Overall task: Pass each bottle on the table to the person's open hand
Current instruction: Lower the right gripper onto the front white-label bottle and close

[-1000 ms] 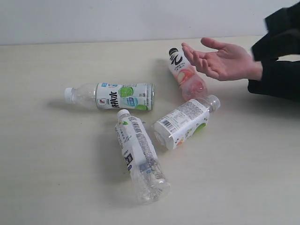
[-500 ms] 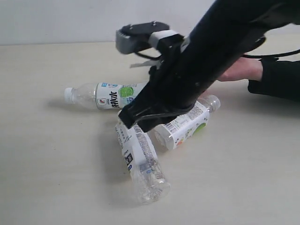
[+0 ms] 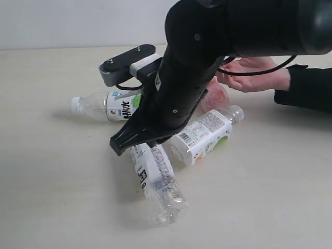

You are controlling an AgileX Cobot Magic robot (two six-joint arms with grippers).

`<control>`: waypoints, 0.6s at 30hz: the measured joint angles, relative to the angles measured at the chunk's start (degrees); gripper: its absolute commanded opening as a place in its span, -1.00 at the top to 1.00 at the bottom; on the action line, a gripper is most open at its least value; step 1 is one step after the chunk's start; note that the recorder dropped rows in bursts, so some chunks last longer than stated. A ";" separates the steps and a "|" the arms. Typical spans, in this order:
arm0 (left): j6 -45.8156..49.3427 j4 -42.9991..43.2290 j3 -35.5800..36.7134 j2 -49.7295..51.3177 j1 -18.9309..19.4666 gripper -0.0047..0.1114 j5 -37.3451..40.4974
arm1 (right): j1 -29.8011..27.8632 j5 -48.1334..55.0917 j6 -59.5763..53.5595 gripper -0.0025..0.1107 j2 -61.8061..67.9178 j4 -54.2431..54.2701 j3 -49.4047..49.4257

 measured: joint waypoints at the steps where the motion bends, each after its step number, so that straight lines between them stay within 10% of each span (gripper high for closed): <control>1: 0.00 0.00 0.00 0.00 0.00 0.92 0.00 | 0.00 0.00 0.14 0.42 0.40 -0.12 -0.11; 6: 0.00 0.00 0.00 0.00 0.00 0.92 0.00 | 0.00 0.12 1.52 -0.10 3.41 -0.12 -0.31; 18: 0.00 0.00 0.00 0.00 0.00 0.92 0.00 | 0.00 -4.67 3.20 -0.27 9.45 -1.18 -0.31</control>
